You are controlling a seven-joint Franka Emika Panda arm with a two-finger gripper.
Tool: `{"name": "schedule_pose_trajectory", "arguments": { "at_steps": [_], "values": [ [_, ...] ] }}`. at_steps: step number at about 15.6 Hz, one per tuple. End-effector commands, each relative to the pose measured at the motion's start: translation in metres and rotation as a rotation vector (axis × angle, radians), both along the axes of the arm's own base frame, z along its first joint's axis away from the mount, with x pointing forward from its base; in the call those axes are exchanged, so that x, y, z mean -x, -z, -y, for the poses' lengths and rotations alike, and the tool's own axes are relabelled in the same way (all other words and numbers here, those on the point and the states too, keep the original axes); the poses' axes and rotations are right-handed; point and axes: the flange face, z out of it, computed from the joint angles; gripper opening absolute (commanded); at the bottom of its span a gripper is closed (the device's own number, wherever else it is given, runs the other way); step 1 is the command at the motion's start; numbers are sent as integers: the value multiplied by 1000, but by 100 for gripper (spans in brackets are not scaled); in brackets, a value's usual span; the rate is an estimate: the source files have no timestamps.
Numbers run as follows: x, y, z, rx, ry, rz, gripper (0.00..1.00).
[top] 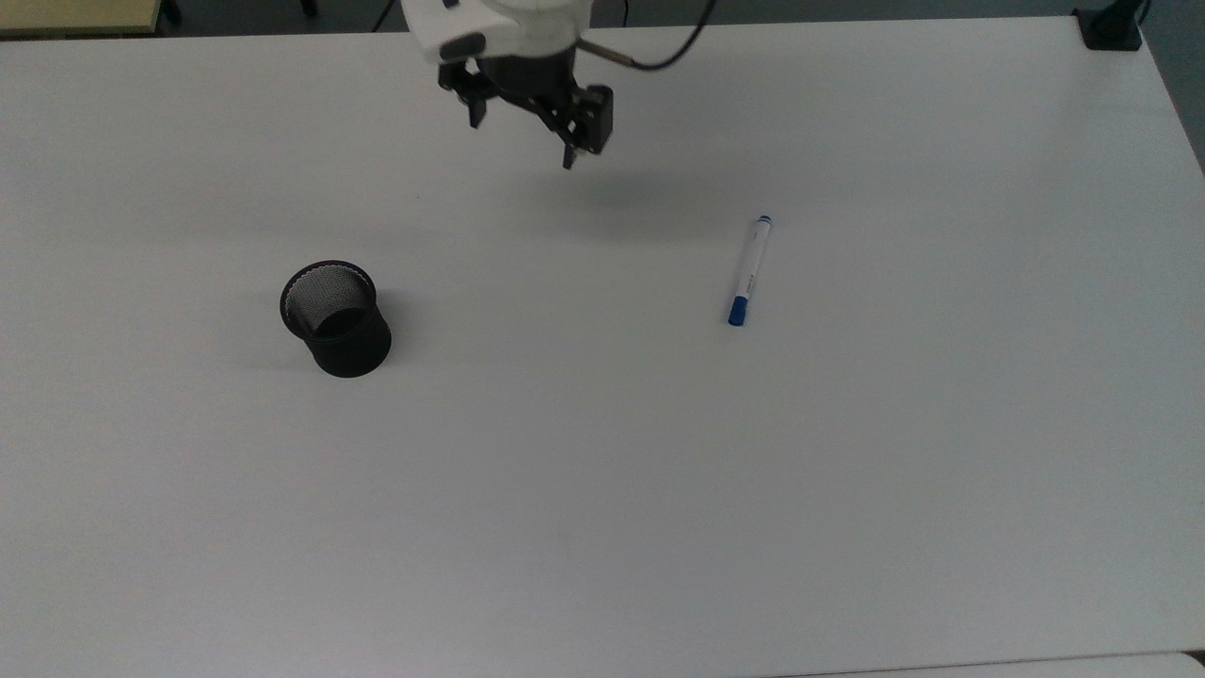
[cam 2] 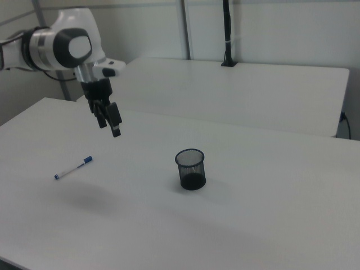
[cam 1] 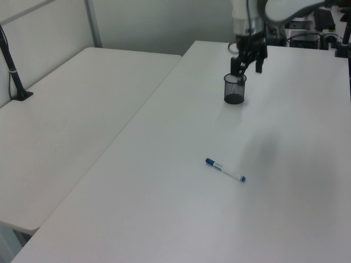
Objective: Remove the marker
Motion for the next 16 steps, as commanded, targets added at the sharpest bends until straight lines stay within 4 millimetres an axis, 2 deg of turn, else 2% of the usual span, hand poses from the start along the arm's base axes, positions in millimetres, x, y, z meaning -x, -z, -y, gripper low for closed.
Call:
{"name": "schedule_pose_trajectory", "arguments": {
  "at_steps": [1, 4, 9, 11, 16],
  "values": [
    [30, -53, 37, -16, -120, 31, 100],
    [40, -75, 60, -19, -182, 65, 100],
    [42, -85, 85, -20, -270, 88, 100],
    [38, -94, 88, -11, -267, 117, 100],
    [35, -99, 85, -10, -274, 127, 100]
  ]
}}
